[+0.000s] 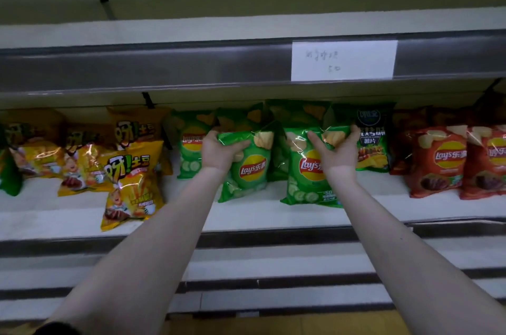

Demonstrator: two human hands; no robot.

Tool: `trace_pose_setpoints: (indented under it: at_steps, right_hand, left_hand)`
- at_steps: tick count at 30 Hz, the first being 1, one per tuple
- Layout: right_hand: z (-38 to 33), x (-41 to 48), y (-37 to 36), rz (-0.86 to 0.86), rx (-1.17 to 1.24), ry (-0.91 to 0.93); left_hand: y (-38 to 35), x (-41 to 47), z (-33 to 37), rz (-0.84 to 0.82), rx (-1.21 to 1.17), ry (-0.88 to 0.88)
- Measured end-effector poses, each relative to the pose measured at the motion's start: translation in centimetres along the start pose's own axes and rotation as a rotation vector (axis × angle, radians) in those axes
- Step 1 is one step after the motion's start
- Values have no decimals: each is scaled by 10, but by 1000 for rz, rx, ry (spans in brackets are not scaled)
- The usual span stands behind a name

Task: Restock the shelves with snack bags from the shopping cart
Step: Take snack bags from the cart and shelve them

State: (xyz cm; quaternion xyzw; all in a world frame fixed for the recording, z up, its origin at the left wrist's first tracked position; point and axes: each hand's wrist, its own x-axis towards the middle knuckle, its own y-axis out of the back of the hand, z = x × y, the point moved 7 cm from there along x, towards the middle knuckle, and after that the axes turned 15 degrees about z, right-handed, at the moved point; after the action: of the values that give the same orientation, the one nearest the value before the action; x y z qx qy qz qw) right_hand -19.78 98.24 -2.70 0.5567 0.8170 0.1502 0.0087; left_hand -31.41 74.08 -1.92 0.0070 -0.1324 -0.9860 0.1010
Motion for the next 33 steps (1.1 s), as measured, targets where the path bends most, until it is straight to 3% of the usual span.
trace_pose_setpoints:
  at_steps: [8,16,24,27,29,33]
  right_hand:
    - [35,13,-19,9,-35,-63]
    - [40,21,-50,17,26,-88]
    - [32,25,-51,1,-197,30]
    - [15,27,-40,18,-203,153]
    - [2,25,-38,-24,-177,249]
    - [-20,2,-32,-206,-80,223]
  left_hand:
    - [-17,28,-16,10,31,38]
    - [-24,54,-10,25,156,-126]
    - [-29,50,-21,13,190,-142]
    - [-22,46,-14,74,203,-144]
    - [-15,38,-5,122,185,-181]
    - [-2,0,14,175,116,-224]
